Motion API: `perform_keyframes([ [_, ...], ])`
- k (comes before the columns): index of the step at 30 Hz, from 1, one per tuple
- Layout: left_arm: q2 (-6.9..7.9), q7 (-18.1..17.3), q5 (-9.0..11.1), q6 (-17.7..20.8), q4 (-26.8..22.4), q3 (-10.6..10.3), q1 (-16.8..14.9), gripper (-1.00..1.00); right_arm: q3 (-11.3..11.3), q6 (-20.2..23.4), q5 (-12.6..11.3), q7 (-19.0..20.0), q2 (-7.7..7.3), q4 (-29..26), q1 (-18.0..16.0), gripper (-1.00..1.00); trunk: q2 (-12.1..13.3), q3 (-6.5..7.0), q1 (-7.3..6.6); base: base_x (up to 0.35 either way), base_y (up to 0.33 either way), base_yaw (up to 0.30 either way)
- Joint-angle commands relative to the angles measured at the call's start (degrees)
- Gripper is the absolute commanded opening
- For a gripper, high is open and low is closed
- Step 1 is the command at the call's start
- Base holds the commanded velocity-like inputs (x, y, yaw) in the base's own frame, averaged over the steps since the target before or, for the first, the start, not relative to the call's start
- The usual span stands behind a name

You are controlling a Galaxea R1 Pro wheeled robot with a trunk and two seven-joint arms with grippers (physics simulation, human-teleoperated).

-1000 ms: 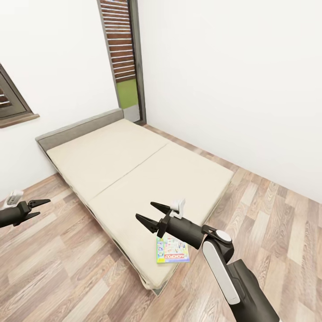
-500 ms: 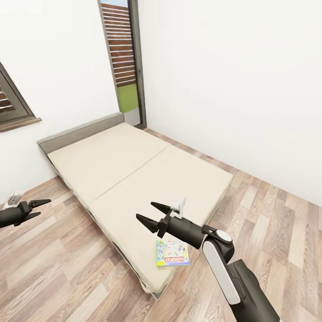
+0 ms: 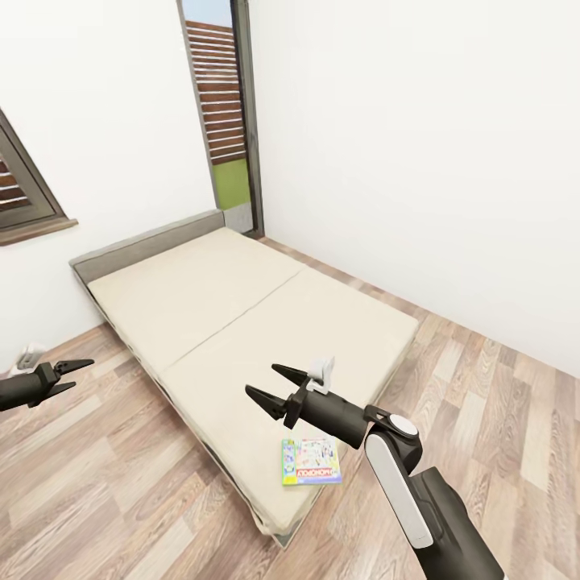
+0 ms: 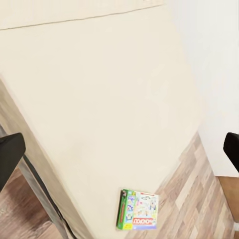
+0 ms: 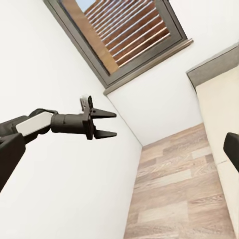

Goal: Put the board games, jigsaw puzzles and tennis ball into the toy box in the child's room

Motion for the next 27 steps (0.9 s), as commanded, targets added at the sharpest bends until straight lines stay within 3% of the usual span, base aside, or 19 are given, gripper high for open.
perform_keyframes([
  [1, 0.00, -0.19, -0.07, 0.23, 0.03, 0.09, -0.06, 1.00, -0.03, 0.50, -0.52, -0.02, 0.03, -0.02, -0.04, 1.00, -0.10, 0.00, 0.04, 0.000, 0.000, 0.000],
  [27, -0.01, -0.24, -0.07, 0.23, 0.03, 0.18, -0.06, 1.00, -0.03, 0.15, -0.52, -0.06, 0.03, -0.16, -0.04, 1.00, -0.10, 2.45, 0.04, 0.000, 0.000, 0.000],
])
